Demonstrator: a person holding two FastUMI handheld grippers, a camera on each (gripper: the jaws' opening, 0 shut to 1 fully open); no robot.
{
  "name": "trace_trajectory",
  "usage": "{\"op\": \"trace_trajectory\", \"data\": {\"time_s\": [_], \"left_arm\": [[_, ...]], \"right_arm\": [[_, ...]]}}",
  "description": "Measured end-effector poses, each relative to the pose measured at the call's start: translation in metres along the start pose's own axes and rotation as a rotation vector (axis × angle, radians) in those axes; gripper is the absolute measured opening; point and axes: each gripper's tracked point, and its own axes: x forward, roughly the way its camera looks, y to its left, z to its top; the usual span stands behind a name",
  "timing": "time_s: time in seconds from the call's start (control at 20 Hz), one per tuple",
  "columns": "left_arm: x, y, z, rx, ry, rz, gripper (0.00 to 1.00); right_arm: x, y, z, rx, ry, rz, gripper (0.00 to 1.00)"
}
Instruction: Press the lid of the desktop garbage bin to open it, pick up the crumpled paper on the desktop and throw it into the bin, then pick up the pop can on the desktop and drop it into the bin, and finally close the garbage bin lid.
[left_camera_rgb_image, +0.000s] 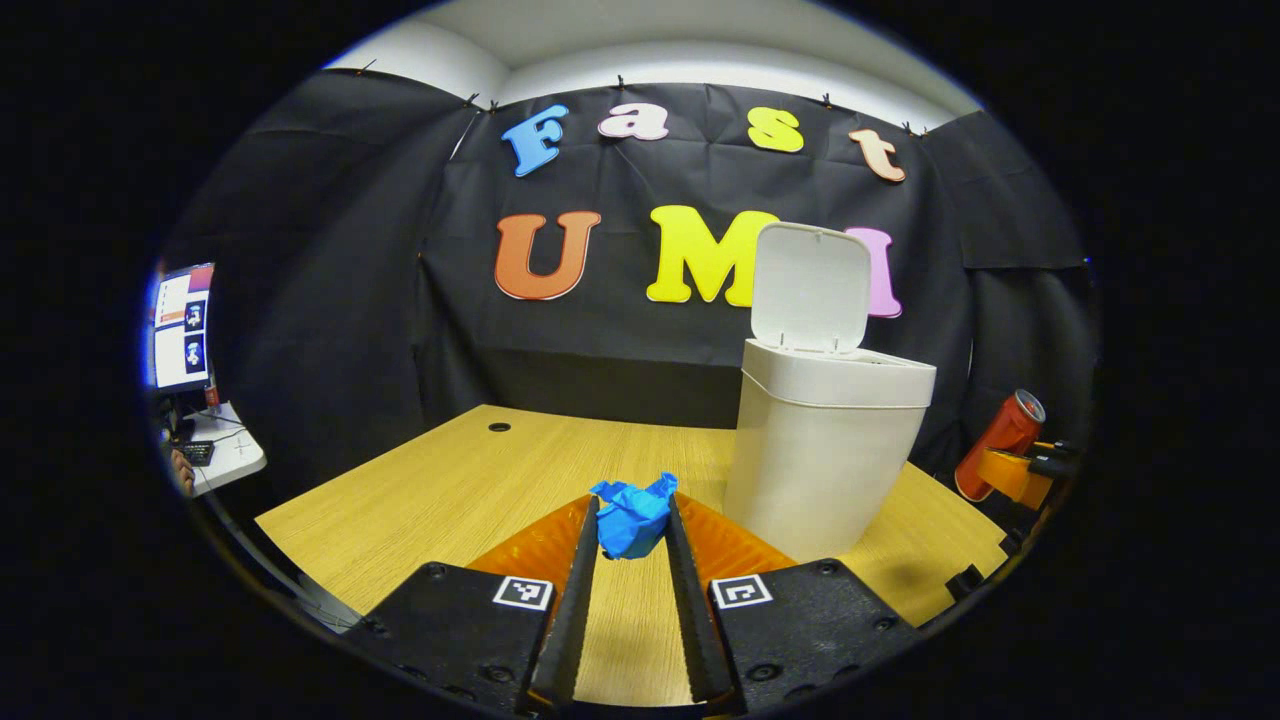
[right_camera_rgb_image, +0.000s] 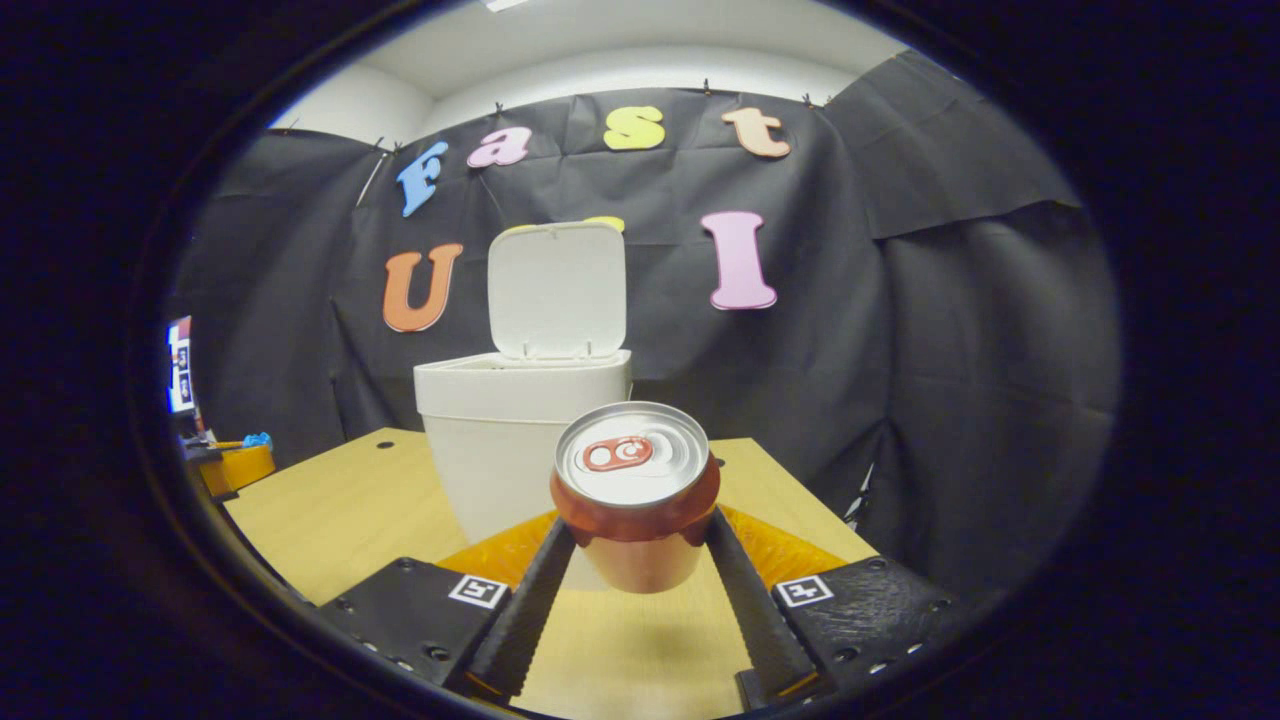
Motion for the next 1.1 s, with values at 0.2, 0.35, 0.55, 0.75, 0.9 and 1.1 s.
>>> {"op": "trace_trajectory", "data": {"time_s": [0.2,0.35,0.55,0.75,0.9,1.1], "left_arm": [[0.011,-0.002,0.025,-0.012,-0.051,0.044,0.44],[0.018,-0.014,0.063,-0.037,-0.104,0.034,0.43],[0.040,-0.042,0.107,-0.036,-0.152,-0.028,0.43],[0.065,-0.071,0.145,-0.010,-0.206,-0.063,0.43],[0.088,-0.100,0.167,-0.015,-0.225,-0.104,0.45],[0.123,-0.140,0.193,0.020,-0.276,-0.164,0.45]], "right_arm": [[0.008,-0.001,0.007,-0.069,-0.031,0.015,0.82],[0.015,-0.003,0.008,-0.057,-0.024,0.022,0.82],[0.019,-0.003,0.006,-0.027,-0.021,0.057,0.82],[0.026,-0.012,-0.002,-0.005,0.007,0.064,0.82],[0.028,-0.016,-0.007,-0.014,0.010,0.073,0.82],[0.029,-0.018,-0.011,-0.007,0.016,0.086,0.82]]}}
